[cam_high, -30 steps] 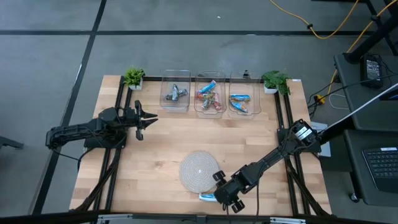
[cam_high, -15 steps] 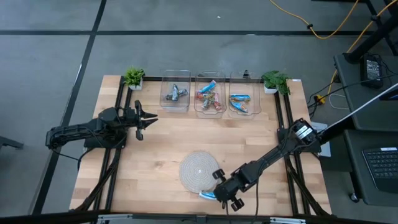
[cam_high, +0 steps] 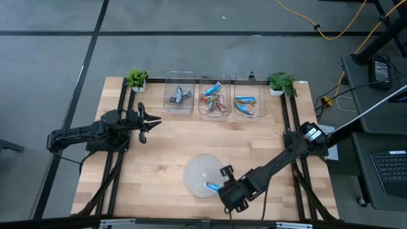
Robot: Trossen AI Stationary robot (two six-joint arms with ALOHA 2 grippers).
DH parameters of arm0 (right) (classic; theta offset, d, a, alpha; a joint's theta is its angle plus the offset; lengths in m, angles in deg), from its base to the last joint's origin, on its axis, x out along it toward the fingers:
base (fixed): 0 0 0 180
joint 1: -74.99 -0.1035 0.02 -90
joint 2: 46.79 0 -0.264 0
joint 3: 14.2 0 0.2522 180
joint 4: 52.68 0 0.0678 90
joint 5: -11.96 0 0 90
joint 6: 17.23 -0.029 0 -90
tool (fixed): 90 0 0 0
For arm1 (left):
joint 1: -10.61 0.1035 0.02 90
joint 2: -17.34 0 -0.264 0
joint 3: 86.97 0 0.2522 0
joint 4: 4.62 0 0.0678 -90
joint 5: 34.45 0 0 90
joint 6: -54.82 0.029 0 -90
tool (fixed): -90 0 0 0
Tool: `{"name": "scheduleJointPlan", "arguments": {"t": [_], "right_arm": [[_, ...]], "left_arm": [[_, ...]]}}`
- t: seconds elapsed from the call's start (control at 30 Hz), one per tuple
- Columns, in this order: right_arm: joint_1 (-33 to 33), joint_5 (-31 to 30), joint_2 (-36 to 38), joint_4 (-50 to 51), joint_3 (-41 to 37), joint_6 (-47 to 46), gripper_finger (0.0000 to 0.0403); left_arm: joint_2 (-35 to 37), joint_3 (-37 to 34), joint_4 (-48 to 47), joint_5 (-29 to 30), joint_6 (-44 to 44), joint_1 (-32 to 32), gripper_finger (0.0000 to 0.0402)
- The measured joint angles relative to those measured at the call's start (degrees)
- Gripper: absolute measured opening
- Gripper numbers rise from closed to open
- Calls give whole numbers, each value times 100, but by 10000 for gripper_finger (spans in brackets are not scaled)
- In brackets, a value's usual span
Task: Pick and place Granola Bars by type
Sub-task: Put the orange granola bar into the right transparent bin
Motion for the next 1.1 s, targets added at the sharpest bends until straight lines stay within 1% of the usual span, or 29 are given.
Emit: {"name": "scheduleJointPlan", "arguments": {"t": [0.17,0.37,0.53,0.67,0.8,0.97,1.1], "right_arm": [[34,-150,0,589,29,-409,3],[164,-709,37,1851,30,-861,3],[343,-1064,464,2422,30,-1094,3],[494,-1361,1172,2442,-59,-976,3],[849,-1603,2224,2463,-545,-1032,3],[1668,-1947,3707,2671,-1342,-1551,3],[2425,-2057,4666,2665,-1796,-1769,3]], "left_arm": [[0,0,-2,1,0,0,72],[-2,0,-2,0,0,-1,72],[-2,1,-2,0,0,1,72],[0,0,1,0,0,-1,72],[-2,2,-1,0,0,-1,72],[0,0,-2,0,0,-1,72],[0,2,1,0,0,1,72]]}}
